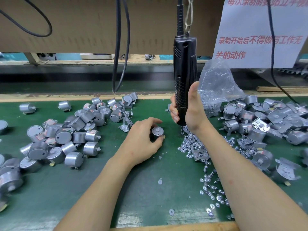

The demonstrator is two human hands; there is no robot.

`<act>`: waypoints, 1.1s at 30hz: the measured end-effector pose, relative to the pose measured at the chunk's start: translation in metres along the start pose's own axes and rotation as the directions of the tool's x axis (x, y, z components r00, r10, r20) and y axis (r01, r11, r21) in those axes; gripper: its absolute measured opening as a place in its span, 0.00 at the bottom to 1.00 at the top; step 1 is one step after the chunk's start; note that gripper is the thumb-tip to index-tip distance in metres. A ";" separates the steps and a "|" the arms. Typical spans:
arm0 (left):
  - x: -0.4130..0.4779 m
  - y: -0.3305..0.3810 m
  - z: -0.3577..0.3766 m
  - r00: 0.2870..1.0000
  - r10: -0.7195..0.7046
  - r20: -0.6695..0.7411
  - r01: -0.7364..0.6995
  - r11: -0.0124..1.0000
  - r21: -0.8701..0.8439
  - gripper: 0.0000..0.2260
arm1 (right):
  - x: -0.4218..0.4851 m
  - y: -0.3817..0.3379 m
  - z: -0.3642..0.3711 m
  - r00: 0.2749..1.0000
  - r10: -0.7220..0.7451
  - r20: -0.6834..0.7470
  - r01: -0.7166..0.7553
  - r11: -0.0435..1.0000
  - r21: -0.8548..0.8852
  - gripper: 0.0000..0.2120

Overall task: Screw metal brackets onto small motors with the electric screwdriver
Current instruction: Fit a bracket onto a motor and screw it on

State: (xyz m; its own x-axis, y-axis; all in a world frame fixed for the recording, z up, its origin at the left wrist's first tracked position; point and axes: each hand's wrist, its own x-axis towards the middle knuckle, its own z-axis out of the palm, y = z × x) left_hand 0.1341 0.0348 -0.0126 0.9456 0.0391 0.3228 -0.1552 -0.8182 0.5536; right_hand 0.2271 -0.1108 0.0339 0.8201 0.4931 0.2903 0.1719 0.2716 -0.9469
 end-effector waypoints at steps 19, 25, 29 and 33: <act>0.000 0.002 -0.001 1.000 -0.002 -0.007 0.002 1.000 -0.007 0.19 | -0.001 0.004 0.007 1.000 -0.008 0.016 0.007 0.999 0.040 0.40; 0.000 0.003 -0.001 1.000 0.004 -0.016 -0.004 1.000 -0.004 0.19 | -0.001 0.003 0.007 1.000 -0.009 0.014 0.009 1.000 0.019 0.40; 0.000 0.004 -0.001 1.000 0.003 -0.015 -0.003 1.000 -0.003 0.19 | -0.001 0.002 0.007 1.000 -0.002 0.028 0.001 1.000 0.030 0.41; 0.001 0.004 -0.001 1.000 0.004 -0.019 -0.004 1.000 -0.002 0.18 | -0.002 0.001 0.008 0.999 0.006 0.040 -0.008 0.999 0.046 0.41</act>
State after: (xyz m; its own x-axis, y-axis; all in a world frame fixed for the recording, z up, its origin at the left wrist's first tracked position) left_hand 0.1337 0.0327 -0.0094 0.9395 0.0470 0.3393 -0.1593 -0.8170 0.5542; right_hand 0.2216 -0.1047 0.0333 0.7985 0.5278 0.2895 0.1397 0.3053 -0.9420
